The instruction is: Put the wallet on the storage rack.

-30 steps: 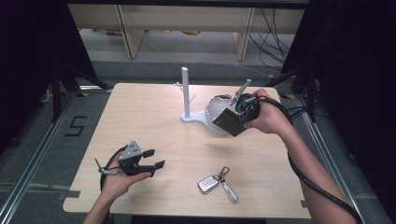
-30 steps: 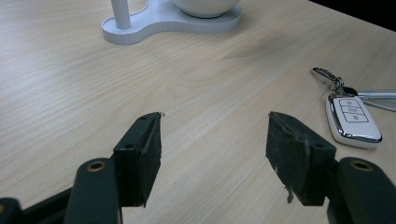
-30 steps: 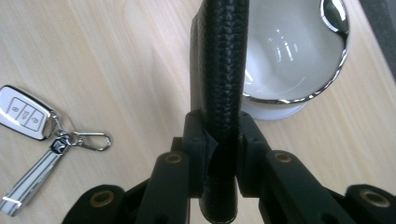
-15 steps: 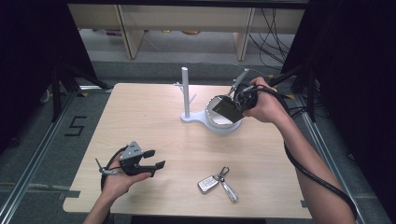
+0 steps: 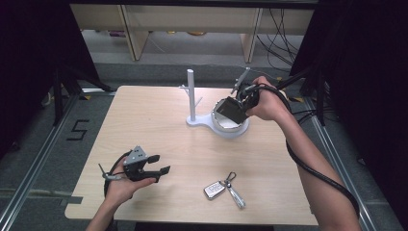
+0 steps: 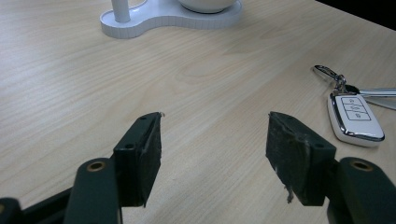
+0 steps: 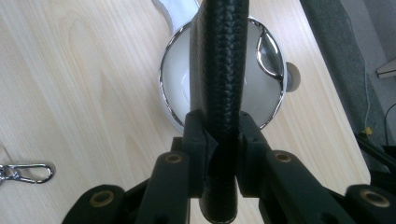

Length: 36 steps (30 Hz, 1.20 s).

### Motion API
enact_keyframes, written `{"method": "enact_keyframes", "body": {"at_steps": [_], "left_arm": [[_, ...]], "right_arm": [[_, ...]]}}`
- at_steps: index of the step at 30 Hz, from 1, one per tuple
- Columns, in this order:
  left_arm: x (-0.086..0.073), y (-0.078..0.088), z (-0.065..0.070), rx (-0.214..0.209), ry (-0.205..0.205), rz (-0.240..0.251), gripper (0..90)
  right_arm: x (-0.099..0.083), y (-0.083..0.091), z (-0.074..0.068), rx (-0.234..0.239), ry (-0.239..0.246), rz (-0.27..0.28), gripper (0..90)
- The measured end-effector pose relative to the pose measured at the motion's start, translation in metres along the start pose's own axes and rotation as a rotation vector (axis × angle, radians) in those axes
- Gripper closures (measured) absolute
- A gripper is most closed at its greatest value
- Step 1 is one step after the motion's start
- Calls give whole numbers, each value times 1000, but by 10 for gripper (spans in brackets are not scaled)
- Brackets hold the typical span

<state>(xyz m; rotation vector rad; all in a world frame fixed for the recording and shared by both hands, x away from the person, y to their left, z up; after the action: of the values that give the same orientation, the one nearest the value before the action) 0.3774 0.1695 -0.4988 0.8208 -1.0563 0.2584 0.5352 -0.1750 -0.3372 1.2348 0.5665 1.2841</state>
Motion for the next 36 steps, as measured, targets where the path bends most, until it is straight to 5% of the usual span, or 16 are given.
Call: {"method": "enact_keyframes", "body": {"at_steps": [25,36], "left_arm": [[-3,-4,0,-16,15,-12,351],[-5,-5,0,-8,24,-12,350]], "right_arm": [[1,-36,14,68,-55,-13,755],[-9,-27,29,-71,-191,49,639]]}}
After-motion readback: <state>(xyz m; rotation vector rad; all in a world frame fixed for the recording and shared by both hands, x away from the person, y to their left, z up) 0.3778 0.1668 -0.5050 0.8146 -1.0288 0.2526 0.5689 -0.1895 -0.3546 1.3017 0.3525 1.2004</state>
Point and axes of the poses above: each handheld gripper's, and its own axes: y roughly backward along the jaws, x roughly out of its top, z roughly to its right, the point moved 2 cm from there along -y, roughly forward along the jaws, and after that the axes turned 6 degrees about y, right-handed, at the moved point
